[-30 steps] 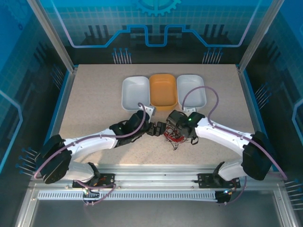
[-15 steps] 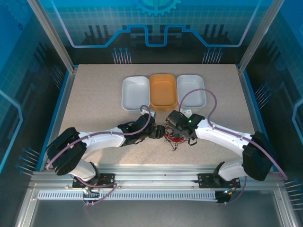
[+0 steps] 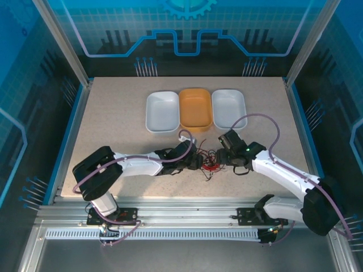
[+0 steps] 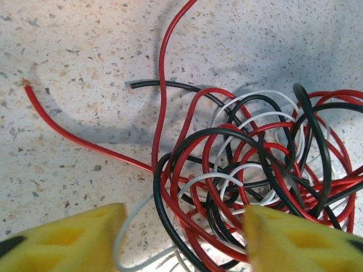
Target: Untangle the cables
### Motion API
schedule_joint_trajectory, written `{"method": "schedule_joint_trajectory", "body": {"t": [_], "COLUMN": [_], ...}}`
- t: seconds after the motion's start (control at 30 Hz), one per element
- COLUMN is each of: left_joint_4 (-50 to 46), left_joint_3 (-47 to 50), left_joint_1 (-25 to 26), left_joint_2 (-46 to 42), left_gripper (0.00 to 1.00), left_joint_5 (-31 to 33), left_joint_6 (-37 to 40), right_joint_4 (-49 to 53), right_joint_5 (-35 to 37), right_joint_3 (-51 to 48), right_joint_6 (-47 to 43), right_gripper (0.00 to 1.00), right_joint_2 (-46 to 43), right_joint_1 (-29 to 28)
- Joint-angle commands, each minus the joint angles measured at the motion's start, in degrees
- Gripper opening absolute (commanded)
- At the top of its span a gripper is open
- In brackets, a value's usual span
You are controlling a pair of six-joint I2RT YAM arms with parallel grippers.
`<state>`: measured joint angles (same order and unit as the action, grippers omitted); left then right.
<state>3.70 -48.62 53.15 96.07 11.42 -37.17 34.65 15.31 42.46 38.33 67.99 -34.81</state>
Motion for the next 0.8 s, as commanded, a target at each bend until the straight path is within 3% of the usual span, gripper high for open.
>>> {"method": "schedule_joint_trajectory", "body": {"t": [0.0,0.07,0.23,0.47,0.77], "left_joint_4": [-0.5,-1.37,-3.13,-0.54,3.75], "left_joint_3": [-0.7,0.05,4.04,10.1,16.35], "left_joint_1": [0.13,-0.05,-2.33,-4.98,-8.66], "left_joint_2": [0.52,-0.11,-4.77,-12.51,-20.96], "left_gripper": [0.4,0.25,0.0,0.0,0.0], "left_joint_5": [1.99,3.09,5.51,4.79,-1.17], "left_joint_6": [-0.74,-0.63,0.35,8.78,9.54], "right_joint_4": [-4.35,-5.26,-4.68,-5.91,-7.97], "right_joint_5": [-4.35,-5.47,-7.01,-11.4,-14.94], "right_joint_3": [-0.98,-1.28,0.03,3.4,4.05], "right_joint_6": [-0.53,-0.54,-0.19,0.95,3.22], "right_gripper": [0.57,0.56,0.51,0.39,0.28], "right_joint_2": [-1.61,-1.83,-1.64,0.86,3.55], "right_joint_1": [0.36,0.44,0.6,0.85,0.62]}}
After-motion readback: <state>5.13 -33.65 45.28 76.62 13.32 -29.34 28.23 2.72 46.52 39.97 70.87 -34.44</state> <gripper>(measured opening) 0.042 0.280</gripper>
